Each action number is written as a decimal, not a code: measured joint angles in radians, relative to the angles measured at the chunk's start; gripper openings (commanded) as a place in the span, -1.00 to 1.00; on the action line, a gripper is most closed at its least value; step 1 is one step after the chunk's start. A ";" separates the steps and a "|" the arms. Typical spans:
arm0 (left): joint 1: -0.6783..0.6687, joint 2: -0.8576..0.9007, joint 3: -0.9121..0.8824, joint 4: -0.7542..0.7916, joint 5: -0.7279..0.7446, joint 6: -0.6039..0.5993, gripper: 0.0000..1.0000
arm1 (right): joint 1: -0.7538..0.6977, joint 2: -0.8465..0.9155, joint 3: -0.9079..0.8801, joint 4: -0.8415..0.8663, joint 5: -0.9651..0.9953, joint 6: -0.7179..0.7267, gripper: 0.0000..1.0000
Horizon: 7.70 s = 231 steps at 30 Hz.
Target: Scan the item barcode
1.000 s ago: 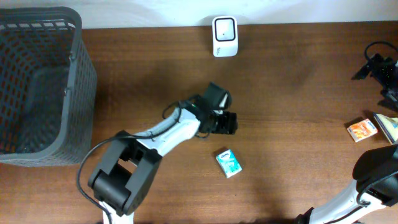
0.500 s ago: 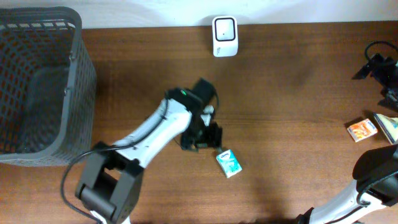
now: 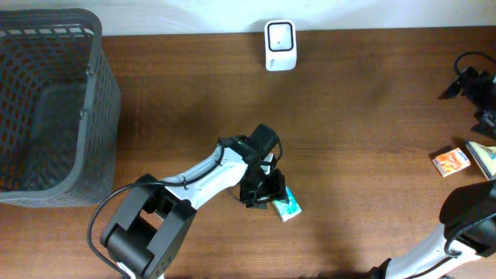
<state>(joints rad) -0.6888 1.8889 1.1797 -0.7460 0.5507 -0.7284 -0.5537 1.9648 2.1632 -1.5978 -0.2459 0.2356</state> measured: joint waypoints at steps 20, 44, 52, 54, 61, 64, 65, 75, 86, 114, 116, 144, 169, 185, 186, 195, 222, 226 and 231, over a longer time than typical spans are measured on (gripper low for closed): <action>-0.051 0.000 -0.056 0.187 -0.019 -0.199 -0.54 | 0.000 0.000 0.000 0.000 0.000 0.000 0.97; -0.028 0.066 -0.021 0.256 -0.026 -0.122 -1.00 | 0.000 0.000 0.000 0.000 0.000 0.001 0.97; 0.092 0.087 0.186 0.303 -0.178 0.306 -0.91 | 0.000 0.000 0.000 0.000 0.000 0.000 0.97; 0.128 0.086 0.208 0.381 -0.287 0.397 -0.92 | 0.000 0.000 0.000 0.000 0.000 0.000 0.97; 0.212 0.104 0.209 0.498 -0.414 0.487 -0.85 | 0.000 0.000 0.000 0.000 0.000 0.000 0.97; 0.207 0.149 0.209 0.503 -0.421 0.488 -0.59 | 0.000 0.000 0.000 0.000 0.000 0.000 0.97; 0.204 0.164 0.209 0.504 -0.423 0.480 -0.38 | 0.000 0.000 0.000 0.000 0.000 0.000 0.97; 0.196 0.181 0.254 0.435 -0.433 0.464 0.70 | 0.000 0.000 0.000 0.000 0.000 0.000 0.97; 0.208 0.084 0.484 0.055 -0.543 0.462 0.03 | 0.000 0.000 0.000 0.000 0.000 0.000 0.97; -0.045 0.333 0.484 0.309 -0.903 0.728 0.12 | 0.000 0.000 0.000 0.000 0.000 0.001 0.97; -0.045 0.344 0.484 0.311 -0.908 0.727 0.12 | 0.000 0.000 0.000 0.000 0.000 0.000 0.97; -0.044 0.387 0.496 0.238 -0.964 0.723 -1.00 | 0.000 0.000 0.000 0.000 0.000 0.000 0.97; 0.171 0.293 0.677 0.016 0.003 0.544 -1.00 | 0.000 0.000 0.000 0.000 0.000 0.000 0.97; 0.163 0.499 0.656 0.393 0.038 0.518 -0.99 | 0.000 0.000 0.000 0.000 0.000 0.001 0.97; 0.163 0.500 0.656 0.393 0.028 0.518 -0.85 | 0.000 0.000 0.000 0.000 0.000 0.000 0.97; 0.163 0.509 0.657 0.380 -0.076 0.511 -0.47 | 0.000 0.000 0.000 0.000 0.000 0.000 0.97; 0.296 0.526 0.690 0.324 0.264 0.223 -1.00 | 0.000 0.000 0.000 0.000 0.000 0.000 0.97; 0.296 0.528 0.719 0.321 0.252 0.280 -1.00 | 0.000 0.000 0.000 0.000 0.000 0.000 0.97; 0.283 0.528 0.772 0.319 0.209 0.332 -1.00 | 0.000 0.000 0.000 0.000 0.000 0.000 0.97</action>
<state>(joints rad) -0.4061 2.4168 1.9522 -0.4274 0.7593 -0.3965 -0.5537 1.9648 2.1632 -1.5978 -0.2459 0.2359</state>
